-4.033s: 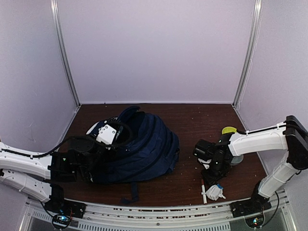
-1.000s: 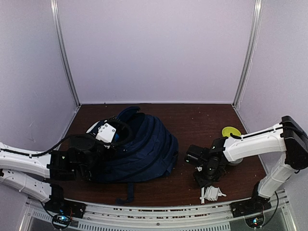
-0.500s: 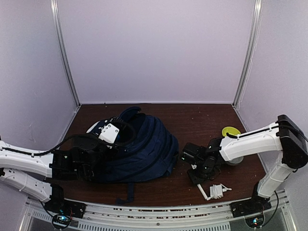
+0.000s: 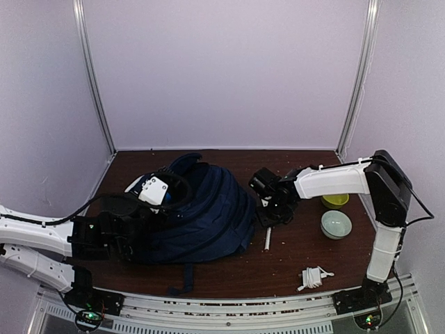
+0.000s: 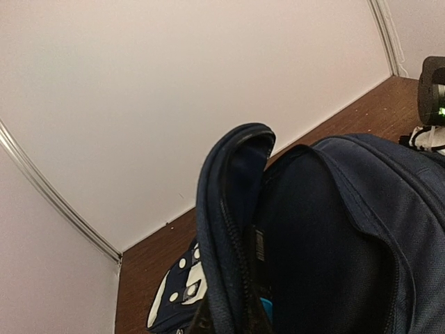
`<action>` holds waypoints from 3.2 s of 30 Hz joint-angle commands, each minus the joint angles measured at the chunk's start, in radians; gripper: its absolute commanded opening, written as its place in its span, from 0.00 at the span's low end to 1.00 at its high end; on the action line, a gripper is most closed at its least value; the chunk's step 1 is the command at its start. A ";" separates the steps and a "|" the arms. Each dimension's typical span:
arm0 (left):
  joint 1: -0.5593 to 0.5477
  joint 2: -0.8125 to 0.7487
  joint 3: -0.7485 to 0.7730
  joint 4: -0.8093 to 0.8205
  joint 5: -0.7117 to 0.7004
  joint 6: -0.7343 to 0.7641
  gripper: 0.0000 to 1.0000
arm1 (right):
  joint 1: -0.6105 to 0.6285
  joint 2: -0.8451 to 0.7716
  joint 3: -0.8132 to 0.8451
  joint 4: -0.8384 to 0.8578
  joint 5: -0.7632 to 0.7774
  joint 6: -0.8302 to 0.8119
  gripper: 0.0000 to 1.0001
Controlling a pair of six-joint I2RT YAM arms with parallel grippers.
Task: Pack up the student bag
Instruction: Move the pen to the center of the board, then pick up the pen from the center of the board, then place the pen in the upper front pocket of the bag.
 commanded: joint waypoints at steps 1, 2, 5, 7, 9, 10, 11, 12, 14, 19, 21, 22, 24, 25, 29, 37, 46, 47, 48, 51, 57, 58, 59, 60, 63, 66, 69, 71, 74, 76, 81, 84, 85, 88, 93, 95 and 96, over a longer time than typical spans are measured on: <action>0.020 -0.039 0.004 0.071 -0.062 -0.016 0.00 | 0.012 -0.049 -0.048 -0.032 0.009 -0.020 0.45; 0.020 -0.034 0.006 0.071 -0.060 -0.014 0.00 | 0.013 -0.054 -0.063 -0.021 -0.012 -0.010 0.45; 0.022 -0.011 0.019 0.073 -0.051 -0.002 0.00 | 0.025 -0.053 -0.077 -0.014 -0.039 0.016 0.46; 0.022 0.001 0.028 0.074 -0.049 0.008 0.00 | 0.042 -0.052 -0.070 -0.034 -0.024 0.026 0.47; 0.022 0.005 0.032 0.078 -0.048 0.016 0.00 | 0.059 -0.047 -0.071 -0.045 -0.019 0.032 0.47; 0.022 0.004 0.031 0.084 -0.047 0.018 0.00 | 0.062 -0.046 -0.080 -0.040 -0.030 0.035 0.46; 0.022 0.003 0.029 0.089 -0.046 0.021 0.00 | 0.063 -0.043 -0.097 -0.031 -0.045 0.038 0.44; 0.022 0.000 0.026 0.092 -0.046 0.021 0.00 | 0.063 -0.041 -0.108 -0.025 -0.055 0.039 0.42; 0.022 -0.005 0.023 0.088 -0.048 0.018 0.00 | 0.063 -0.038 -0.127 -0.027 -0.042 0.042 0.36; 0.022 -0.030 0.010 0.063 -0.051 -0.015 0.00 | 0.055 -0.057 -0.171 -0.012 -0.027 0.043 0.21; 0.022 -0.043 0.006 0.060 -0.051 -0.016 0.00 | 0.047 -0.061 -0.178 -0.017 -0.022 0.036 0.17; 0.022 -0.047 0.005 0.060 -0.051 -0.016 0.00 | 0.042 -0.066 -0.184 -0.017 -0.020 0.034 0.16; 0.022 -0.049 0.005 0.061 -0.051 -0.014 0.00 | 0.032 -0.079 -0.189 -0.021 -0.022 0.022 0.13; 0.022 -0.048 0.005 0.062 -0.052 -0.013 0.00 | 0.026 -0.086 -0.191 -0.025 -0.023 0.013 0.12; 0.022 -0.043 0.008 0.059 -0.050 -0.018 0.00 | 0.012 -0.119 -0.180 -0.057 -0.012 -0.028 0.06; 0.022 -0.042 0.012 0.055 -0.046 -0.018 0.00 | -0.002 -0.246 -0.148 -0.106 0.038 -0.035 0.02; 0.022 -0.016 0.020 0.077 -0.037 -0.011 0.00 | 0.052 -0.477 -0.030 0.118 -0.025 0.017 0.00; 0.022 -0.011 0.023 0.082 -0.036 -0.008 0.00 | 0.067 -0.493 -0.033 0.200 -0.066 0.051 0.00; 0.022 -0.008 0.026 0.085 -0.036 -0.006 0.00 | 0.082 -0.499 -0.041 0.287 -0.103 0.106 0.00; 0.022 -0.002 0.035 0.092 -0.032 0.000 0.00 | 0.124 -0.424 -0.023 0.525 -0.241 0.256 0.00; 0.023 -0.024 0.030 0.084 -0.025 -0.018 0.00 | 0.174 -0.196 0.072 0.901 -0.398 0.531 0.00; 0.022 -0.031 0.027 0.078 -0.027 -0.026 0.00 | 0.182 -0.161 0.097 0.932 -0.394 0.558 0.00; 0.022 -0.041 0.027 0.067 -0.029 -0.038 0.00 | 0.190 -0.131 0.123 0.939 -0.387 0.564 0.00; 0.022 -0.049 0.026 0.058 -0.028 -0.046 0.00 | 0.197 -0.103 0.150 0.945 -0.380 0.567 0.00; 0.022 -0.068 0.016 0.051 -0.023 -0.052 0.00 | 0.209 -0.047 0.174 0.983 -0.339 0.599 0.00; 0.022 -0.074 0.013 0.045 -0.020 -0.055 0.00 | 0.209 -0.009 0.177 1.007 -0.308 0.636 0.00; 0.022 -0.073 0.012 0.040 -0.011 -0.062 0.00 | 0.207 0.021 0.181 1.004 -0.279 0.662 0.00; 0.023 -0.069 0.013 0.042 -0.010 -0.063 0.00 | 0.207 0.040 0.188 0.996 -0.268 0.676 0.01; 0.022 -0.072 0.016 0.047 -0.009 -0.061 0.00 | 0.207 0.053 0.189 0.968 -0.261 0.679 0.07; 0.022 -0.077 0.014 0.048 -0.007 -0.059 0.00 | 0.207 0.042 0.174 0.944 -0.255 0.660 0.17; 0.022 -0.086 0.004 0.062 -0.007 -0.057 0.00 | 0.208 -0.016 0.161 0.838 -0.268 0.521 0.34; 0.022 -0.080 0.007 0.066 -0.004 -0.056 0.00 | 0.209 -0.045 0.199 0.702 -0.284 0.413 0.39; 0.022 -0.077 0.007 0.065 -0.004 -0.056 0.00 | 0.208 -0.059 0.202 0.670 -0.284 0.386 0.40; 0.022 -0.074 0.009 0.067 -0.003 -0.056 0.00 | 0.208 -0.122 0.187 0.595 -0.287 0.306 0.40; 0.022 -0.073 0.009 0.069 -0.001 -0.052 0.00 | 0.210 -0.262 0.194 0.321 -0.203 0.086 0.42; 0.022 -0.070 0.010 0.072 -0.001 -0.050 0.00 | 0.210 -0.323 0.183 0.157 -0.094 0.009 0.42; 0.022 -0.068 0.010 0.074 0.002 -0.050 0.00 | 0.211 -0.353 0.164 0.080 -0.036 -0.018 0.43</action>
